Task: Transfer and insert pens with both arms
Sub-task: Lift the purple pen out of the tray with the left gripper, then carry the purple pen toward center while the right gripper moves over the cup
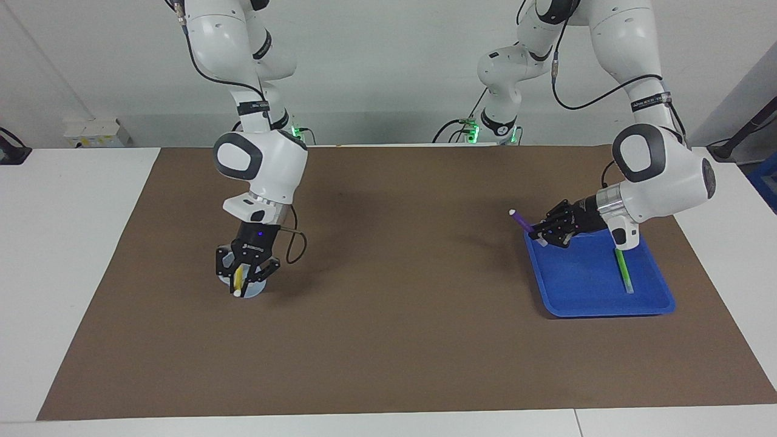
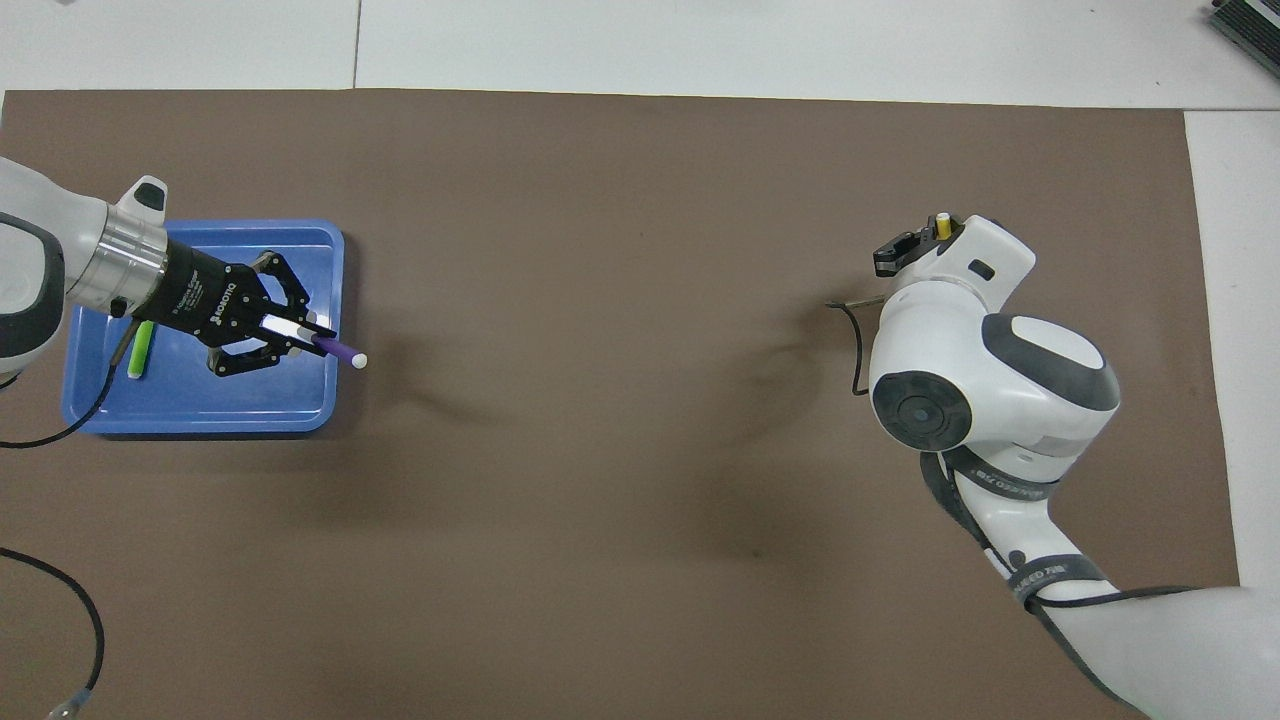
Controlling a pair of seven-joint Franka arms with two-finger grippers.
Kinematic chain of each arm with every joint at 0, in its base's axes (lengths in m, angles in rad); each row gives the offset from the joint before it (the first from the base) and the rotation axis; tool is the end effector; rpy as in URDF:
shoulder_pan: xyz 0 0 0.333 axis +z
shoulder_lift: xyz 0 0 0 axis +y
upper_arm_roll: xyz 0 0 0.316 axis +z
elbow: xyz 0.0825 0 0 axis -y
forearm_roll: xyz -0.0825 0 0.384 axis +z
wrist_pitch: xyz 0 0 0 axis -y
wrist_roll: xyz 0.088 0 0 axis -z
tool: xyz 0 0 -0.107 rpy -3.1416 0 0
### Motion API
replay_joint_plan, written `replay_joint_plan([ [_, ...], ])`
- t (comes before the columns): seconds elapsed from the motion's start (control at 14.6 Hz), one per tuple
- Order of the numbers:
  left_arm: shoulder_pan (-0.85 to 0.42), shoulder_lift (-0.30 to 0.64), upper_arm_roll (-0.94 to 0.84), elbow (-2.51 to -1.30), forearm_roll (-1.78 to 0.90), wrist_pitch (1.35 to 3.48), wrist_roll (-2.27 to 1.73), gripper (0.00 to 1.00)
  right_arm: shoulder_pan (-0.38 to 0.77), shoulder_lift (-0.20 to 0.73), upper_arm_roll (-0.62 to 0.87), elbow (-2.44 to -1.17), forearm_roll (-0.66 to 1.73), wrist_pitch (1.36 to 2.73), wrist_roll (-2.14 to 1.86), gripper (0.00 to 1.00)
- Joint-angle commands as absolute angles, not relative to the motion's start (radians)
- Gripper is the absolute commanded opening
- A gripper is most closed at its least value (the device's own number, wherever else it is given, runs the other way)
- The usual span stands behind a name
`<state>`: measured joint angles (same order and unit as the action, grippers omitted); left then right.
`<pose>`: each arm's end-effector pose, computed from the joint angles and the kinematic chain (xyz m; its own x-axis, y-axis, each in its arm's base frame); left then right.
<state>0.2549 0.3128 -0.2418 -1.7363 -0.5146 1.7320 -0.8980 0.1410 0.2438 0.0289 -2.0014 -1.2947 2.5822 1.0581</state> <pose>0.6107 -0.0257 0.3946 0.3967 0.6978 -0.5963 0.8880 -0.4562 0.0569 0.6065 0.1207 0.3626 0.7596 0.2903 0.5821 -0.0469 -0.8681 0.4942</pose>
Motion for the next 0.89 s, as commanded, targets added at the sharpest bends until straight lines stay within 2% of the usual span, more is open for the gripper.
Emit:
replay_joint_plan([
  [0.0, 0.229, 0.285, -0.232, -1.755, -0.535, 1.72, -0.984, 0.0, 0.136, 0.213, 0.034, -2.034, -1.275, 2.592, 1.077, 0.39],
  [0.07, 0.222, 0.279, -0.232, -1.755, -0.549, 1.721, -1.012, 0.0, 0.138, 0.212, 0.035, -2.033, -1.273, 2.591, 1.078, 0.52],
  [0.14, 0.216, 0.278, -0.232, -1.755, -0.566, 1.724, -1.05, 0.0, 0.138, 0.212, 0.034, -2.031, -1.273, 2.591, 1.078, 0.71],
  [0.2, 0.209, 0.275, -0.232, -1.755, -0.581, 1.735, -1.118, 0.0, 0.14, 0.21, 0.034, -2.029, -1.275, 2.592, 1.074, 1.0],
  [0.61, 0.155, 0.255, -0.232, -1.784, -0.702, 1.738, -1.32, 0.0, 0.14, 0.161, 0.041, -2.019, -1.266, 2.589, 1.023, 1.0],
  [0.82, 0.103, 0.241, -0.232, -1.796, -0.747, 1.755, -1.38, 0.0, 0.141, 0.123, 0.057, -1.982, -0.995, 2.589, 0.829, 1.0],
])
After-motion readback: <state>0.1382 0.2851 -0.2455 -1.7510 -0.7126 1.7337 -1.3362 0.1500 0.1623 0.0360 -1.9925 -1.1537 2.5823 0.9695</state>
